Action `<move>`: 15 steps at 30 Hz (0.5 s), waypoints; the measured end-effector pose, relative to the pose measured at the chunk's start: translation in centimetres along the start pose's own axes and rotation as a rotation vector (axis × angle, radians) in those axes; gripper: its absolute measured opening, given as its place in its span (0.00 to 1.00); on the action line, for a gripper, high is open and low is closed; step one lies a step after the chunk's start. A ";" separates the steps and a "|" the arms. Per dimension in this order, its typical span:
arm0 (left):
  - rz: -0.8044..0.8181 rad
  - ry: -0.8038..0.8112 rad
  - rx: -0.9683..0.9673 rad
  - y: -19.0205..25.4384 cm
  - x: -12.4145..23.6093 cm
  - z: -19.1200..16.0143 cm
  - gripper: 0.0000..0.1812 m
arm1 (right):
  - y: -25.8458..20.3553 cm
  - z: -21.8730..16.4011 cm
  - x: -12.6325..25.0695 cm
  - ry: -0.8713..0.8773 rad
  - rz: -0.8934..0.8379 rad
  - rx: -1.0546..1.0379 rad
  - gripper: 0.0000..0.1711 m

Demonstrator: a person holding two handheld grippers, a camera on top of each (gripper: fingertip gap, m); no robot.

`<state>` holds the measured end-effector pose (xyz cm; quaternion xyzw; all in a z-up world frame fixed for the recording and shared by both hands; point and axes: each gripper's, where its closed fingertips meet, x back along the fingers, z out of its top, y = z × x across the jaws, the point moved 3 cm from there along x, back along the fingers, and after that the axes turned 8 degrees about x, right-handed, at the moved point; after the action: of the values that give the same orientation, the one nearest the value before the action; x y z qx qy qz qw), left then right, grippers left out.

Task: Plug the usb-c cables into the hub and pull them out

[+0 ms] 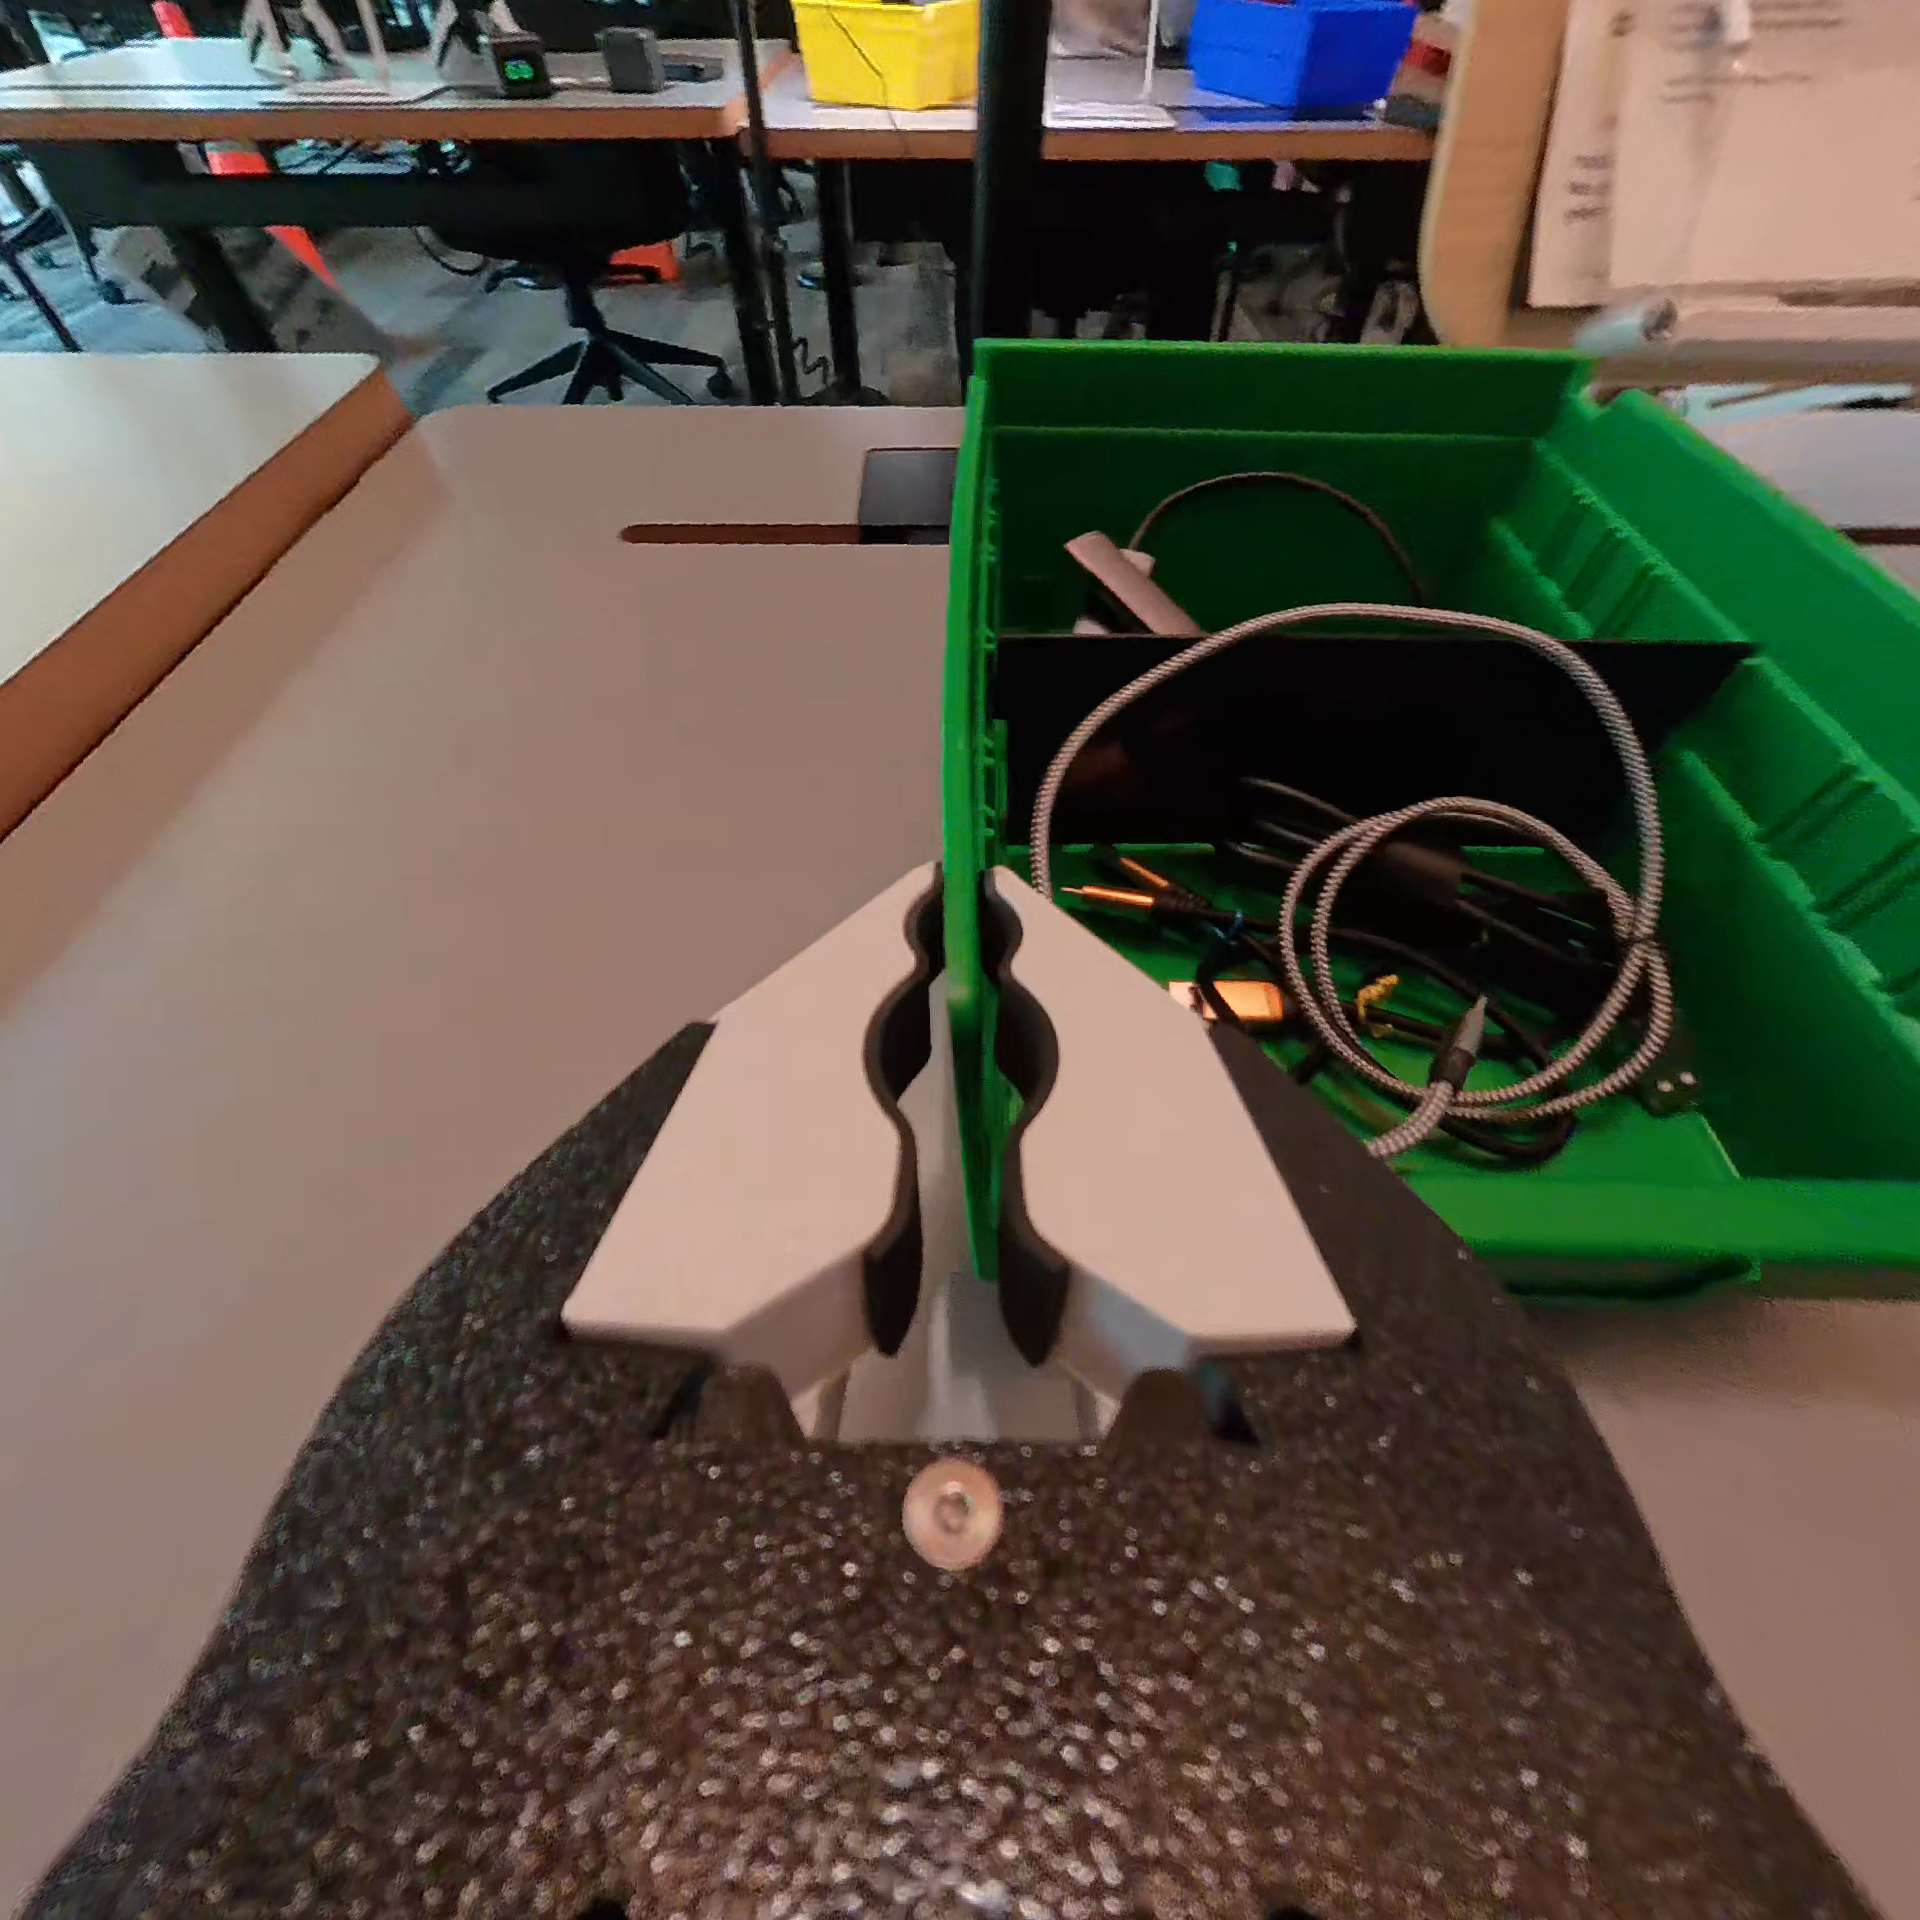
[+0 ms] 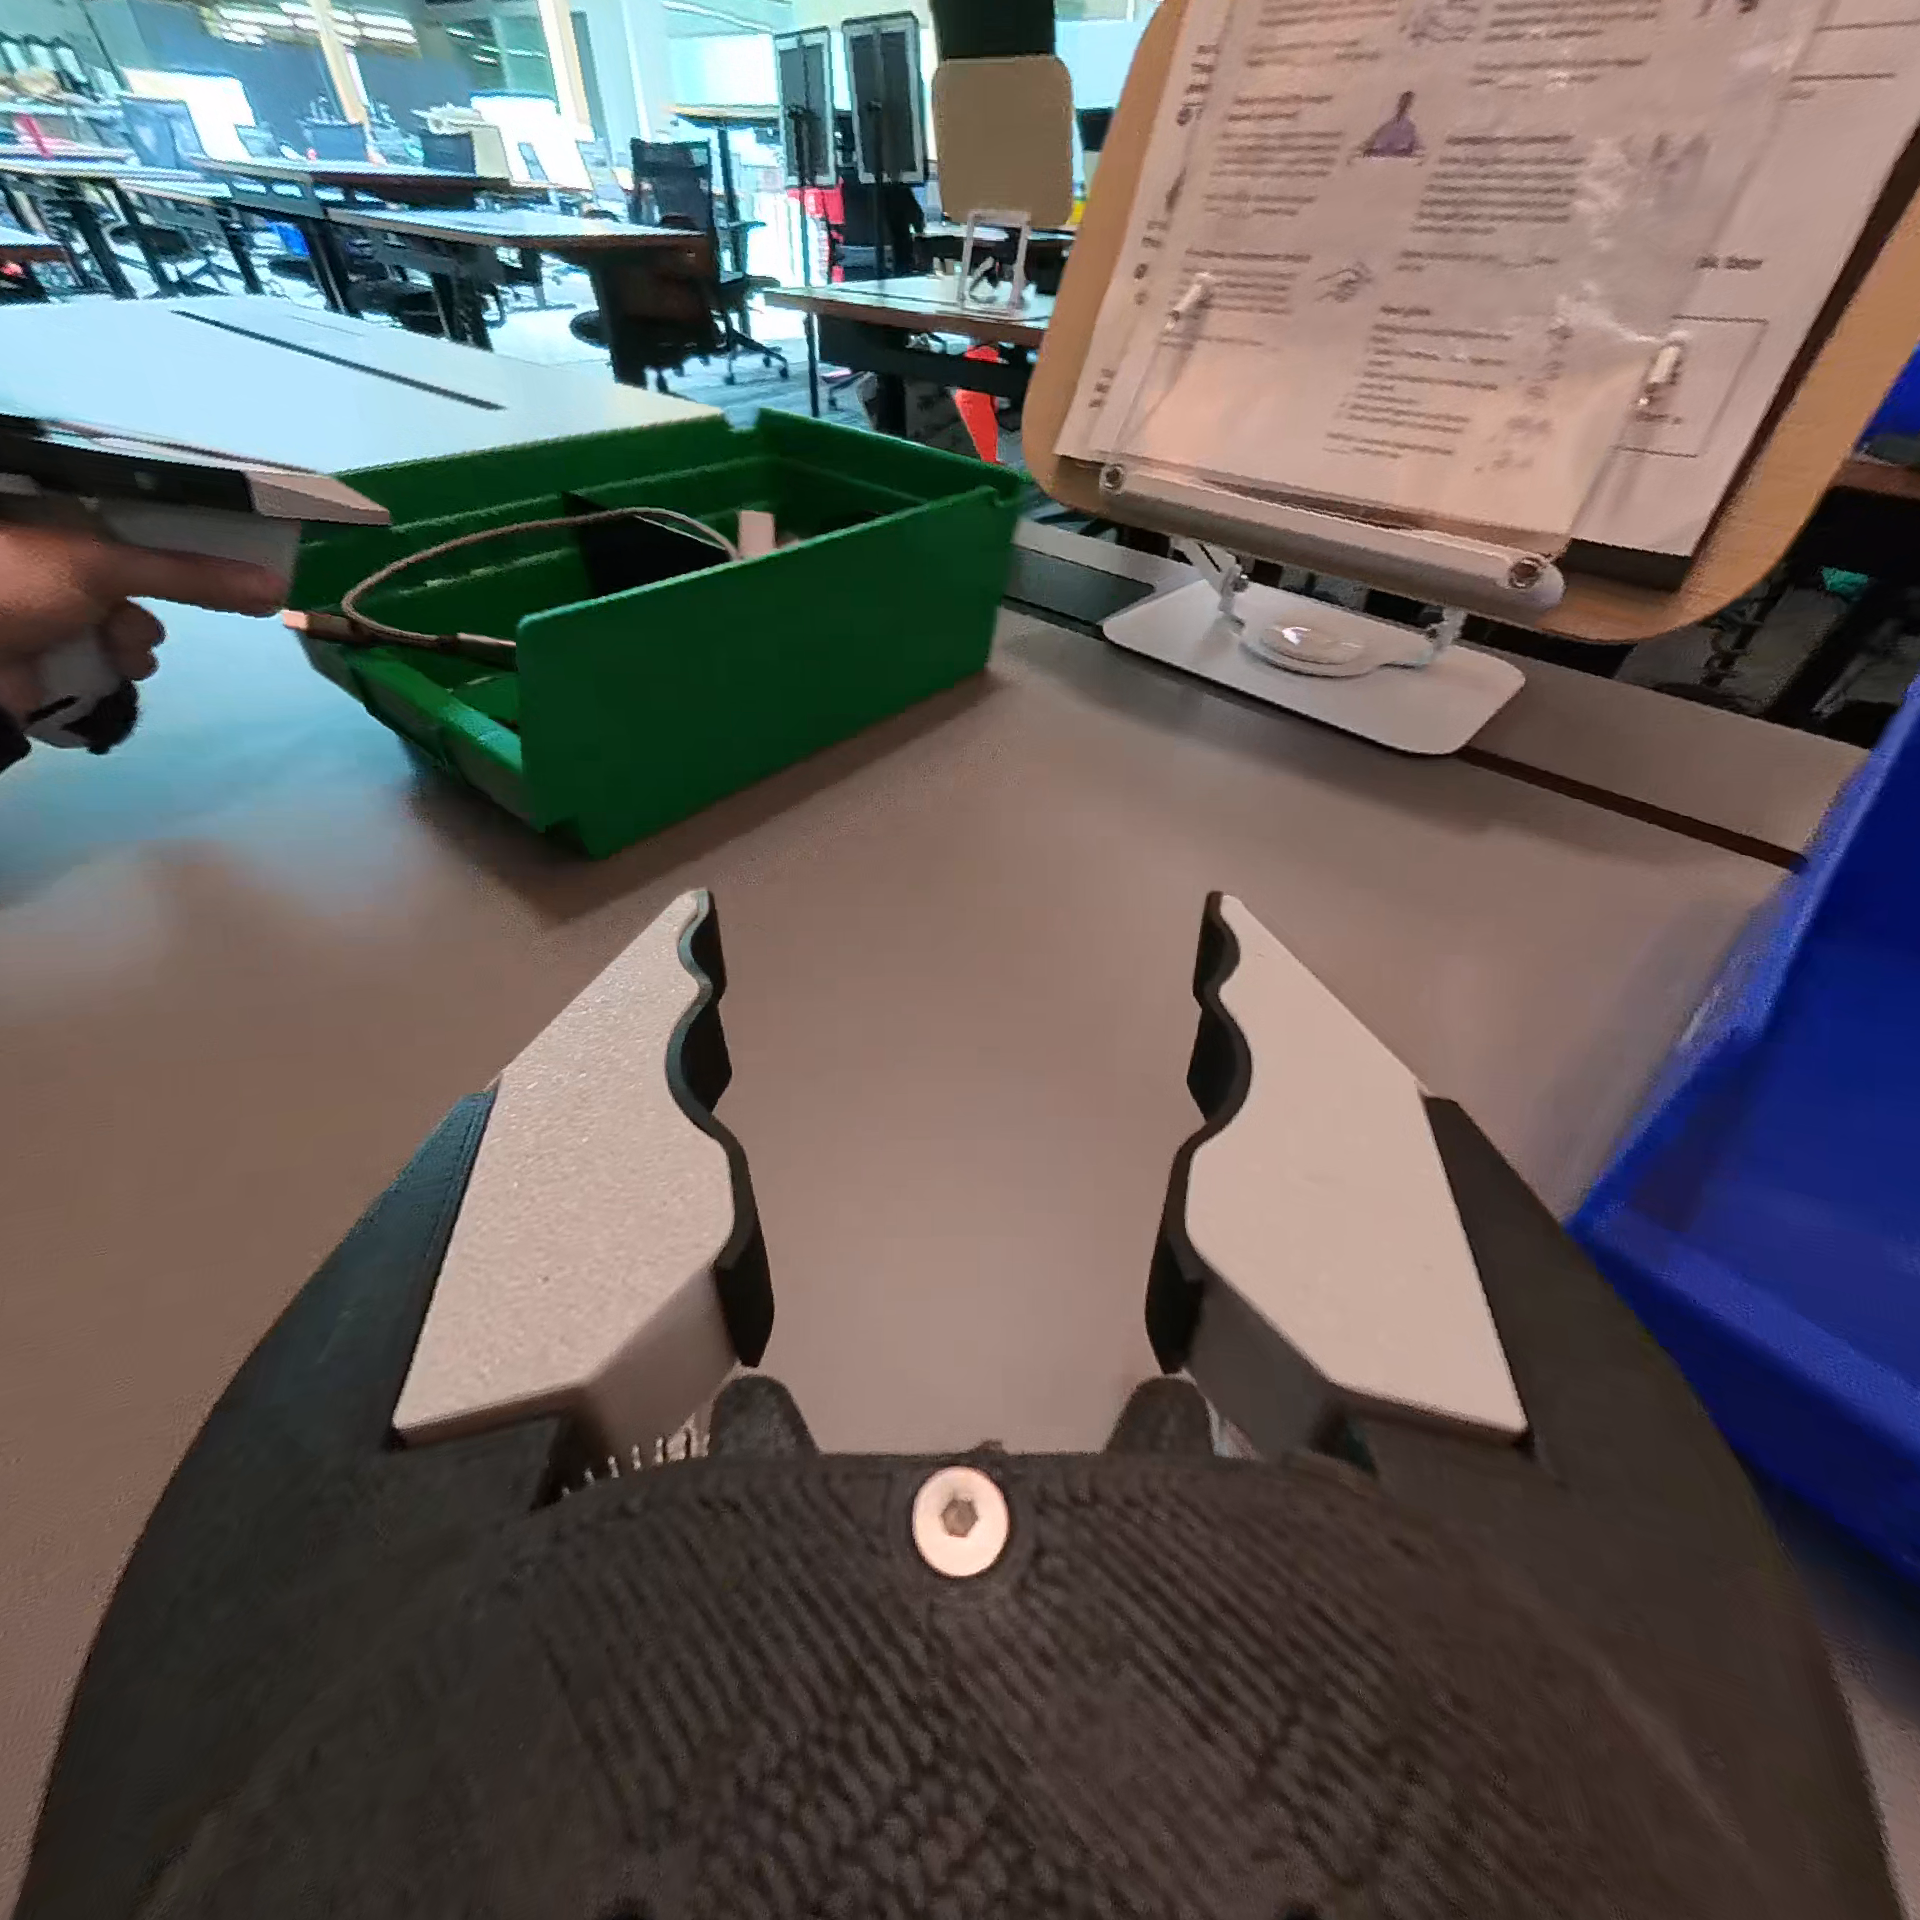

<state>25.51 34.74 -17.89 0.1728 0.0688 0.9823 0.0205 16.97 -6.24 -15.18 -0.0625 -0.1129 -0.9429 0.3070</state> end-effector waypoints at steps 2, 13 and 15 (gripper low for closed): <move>0.052 0.017 0.017 -1.2 0.2 0.1 0.01 | 0.8 -0.1 0.4 -0.004 -0.011 -0.016 0.53; -0.367 0.245 -0.229 5.3 3.2 12.4 0.14 | 6.2 1.4 5.1 0.064 -0.128 -0.023 0.47; -0.526 0.062 -0.428 7.0 0.3 13.2 0.22 | 6.7 1.4 5.5 0.081 -0.115 -0.043 0.47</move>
<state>29.59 29.49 -4.51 0.1111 -0.0959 0.9403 0.3070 16.60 -14.30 -11.59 -0.0242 -0.0834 -0.9630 0.2552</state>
